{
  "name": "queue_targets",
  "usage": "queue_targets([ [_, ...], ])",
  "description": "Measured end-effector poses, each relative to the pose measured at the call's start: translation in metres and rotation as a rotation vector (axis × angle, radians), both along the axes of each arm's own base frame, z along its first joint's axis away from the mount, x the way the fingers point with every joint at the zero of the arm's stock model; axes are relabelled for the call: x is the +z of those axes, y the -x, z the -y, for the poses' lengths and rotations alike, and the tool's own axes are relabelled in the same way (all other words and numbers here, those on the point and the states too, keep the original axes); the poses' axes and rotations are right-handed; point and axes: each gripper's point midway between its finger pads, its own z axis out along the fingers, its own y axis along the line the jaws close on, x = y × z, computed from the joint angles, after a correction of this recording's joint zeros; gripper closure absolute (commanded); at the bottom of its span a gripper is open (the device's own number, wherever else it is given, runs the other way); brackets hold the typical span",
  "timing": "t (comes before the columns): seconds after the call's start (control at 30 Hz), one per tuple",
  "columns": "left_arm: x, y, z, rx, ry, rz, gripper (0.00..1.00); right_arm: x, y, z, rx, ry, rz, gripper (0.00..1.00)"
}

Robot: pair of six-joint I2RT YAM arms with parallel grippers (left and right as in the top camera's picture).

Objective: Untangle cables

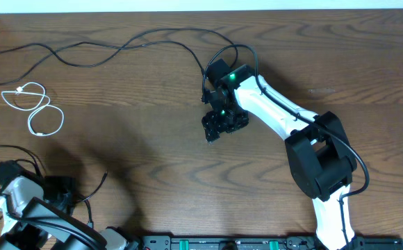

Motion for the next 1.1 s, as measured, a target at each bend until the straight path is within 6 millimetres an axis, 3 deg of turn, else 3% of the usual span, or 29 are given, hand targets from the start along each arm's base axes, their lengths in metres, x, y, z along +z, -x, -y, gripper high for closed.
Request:
queue_targets([
  [0.17, -0.006, 0.002, 0.003, 0.012, -0.010, 0.004, 0.61, 0.000, 0.000, 0.000, 0.000, 0.000, 0.000, 0.30],
  [0.3, -0.006, -0.002, -0.002, 0.014, -0.040, 0.033, 0.78, 0.000, 0.000, 0.000, 0.000, -0.001, 0.000, 0.30],
  [0.37, -0.006, -0.004, -0.004, 0.018, -0.045, 0.046, 0.80, 0.000, 0.000, 0.000, 0.000, 0.000, -0.001, 0.30],
  [0.6, -0.006, -0.010, 0.002, 0.029, -0.030, 0.058, 0.80, 0.000, 0.000, 0.000, 0.000, -0.002, -0.001, 0.30],
  [0.87, -0.005, -0.034, 0.019, -0.014, -0.028, 0.074, 0.80, 0.000, 0.000, 0.000, 0.000, -0.001, -0.002, 0.30],
  [1.1, -0.004, -0.051, 0.023, 0.003, -0.046, 0.109, 0.81, 0.000, 0.001, 0.000, 0.000, 0.001, -0.004, 0.30],
])
